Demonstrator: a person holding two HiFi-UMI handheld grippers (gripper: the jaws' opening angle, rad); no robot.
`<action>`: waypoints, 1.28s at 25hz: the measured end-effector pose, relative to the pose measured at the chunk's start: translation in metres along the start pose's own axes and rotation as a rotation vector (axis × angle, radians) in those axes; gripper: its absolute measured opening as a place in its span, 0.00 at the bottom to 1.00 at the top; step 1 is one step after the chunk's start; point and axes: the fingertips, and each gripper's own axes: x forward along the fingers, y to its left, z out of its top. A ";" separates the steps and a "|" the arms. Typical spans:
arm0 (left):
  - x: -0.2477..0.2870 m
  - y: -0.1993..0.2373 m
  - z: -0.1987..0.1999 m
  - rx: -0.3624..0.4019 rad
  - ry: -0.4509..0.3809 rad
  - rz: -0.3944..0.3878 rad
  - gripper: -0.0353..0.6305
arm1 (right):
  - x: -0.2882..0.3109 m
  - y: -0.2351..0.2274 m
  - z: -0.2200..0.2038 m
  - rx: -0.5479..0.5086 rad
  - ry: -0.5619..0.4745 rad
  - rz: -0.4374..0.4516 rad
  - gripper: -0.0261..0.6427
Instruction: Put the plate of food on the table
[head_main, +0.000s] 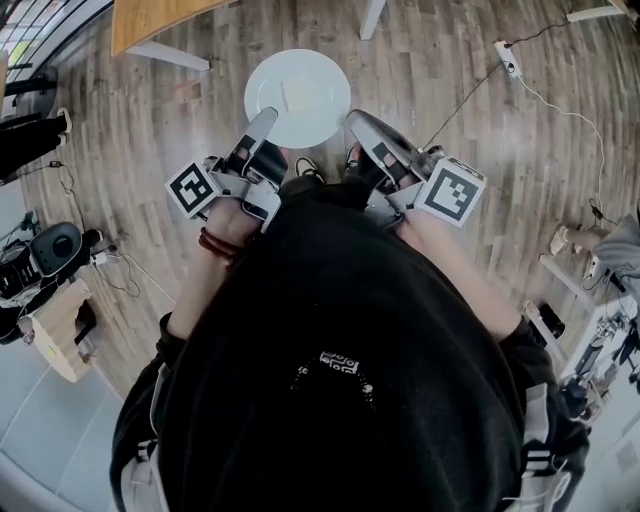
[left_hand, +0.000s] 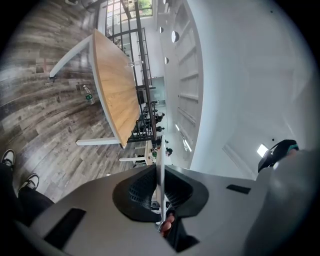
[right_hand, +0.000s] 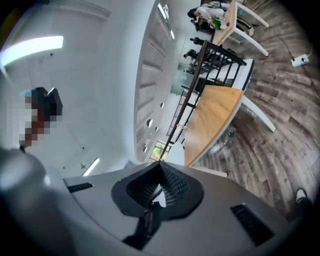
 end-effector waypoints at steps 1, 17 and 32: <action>0.000 0.000 -0.002 0.004 0.000 0.001 0.09 | 0.004 -0.001 -0.001 -0.033 0.027 -0.002 0.06; 0.013 -0.002 -0.004 0.091 -0.164 0.106 0.09 | 0.011 -0.041 0.018 0.038 0.030 -0.034 0.07; 0.023 0.012 0.009 0.086 -0.091 0.100 0.09 | 0.060 -0.064 0.000 0.216 0.104 -0.054 0.09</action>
